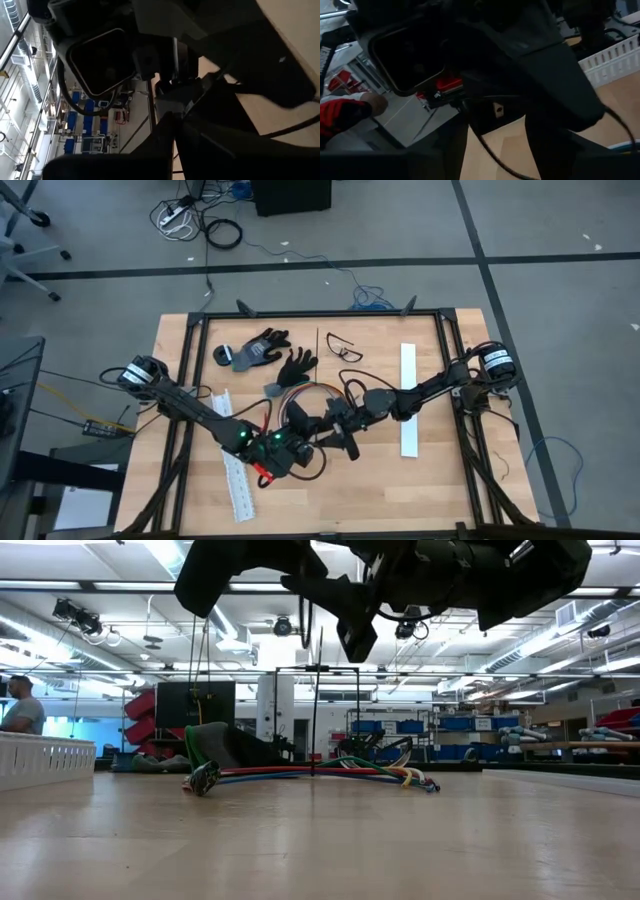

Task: Ziptie cables
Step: Insert the black zip tie pointed tail end through the slot to form a loop

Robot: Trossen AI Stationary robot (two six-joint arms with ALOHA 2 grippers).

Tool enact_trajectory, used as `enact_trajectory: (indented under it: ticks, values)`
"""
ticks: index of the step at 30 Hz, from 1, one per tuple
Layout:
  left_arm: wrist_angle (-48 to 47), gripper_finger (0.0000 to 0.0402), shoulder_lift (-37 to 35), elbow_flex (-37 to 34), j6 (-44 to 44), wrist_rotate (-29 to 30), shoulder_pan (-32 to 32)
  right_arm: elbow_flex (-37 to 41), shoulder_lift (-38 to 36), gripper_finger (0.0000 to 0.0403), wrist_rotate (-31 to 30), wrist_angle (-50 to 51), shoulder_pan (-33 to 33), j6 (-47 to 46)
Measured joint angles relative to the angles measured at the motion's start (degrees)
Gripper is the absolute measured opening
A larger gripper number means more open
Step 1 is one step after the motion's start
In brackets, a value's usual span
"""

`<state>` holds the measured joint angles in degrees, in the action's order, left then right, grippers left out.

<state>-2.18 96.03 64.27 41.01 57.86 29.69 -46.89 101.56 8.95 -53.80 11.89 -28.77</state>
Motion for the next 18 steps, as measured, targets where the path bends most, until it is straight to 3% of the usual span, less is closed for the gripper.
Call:
enact_trajectory:
  ticks: [5,18]
  values:
    - [-2.26,0.0000,0.00,0.00,-3.14,0.46,0.07,0.00,0.00,0.0196,3.11,0.07,-0.05,-0.20]
    - [-3.89,0.0000,-0.04,0.00,-6.83,2.01,0.08,0.00,-0.75,0.0223,0.21,3.58,1.13,10.01]
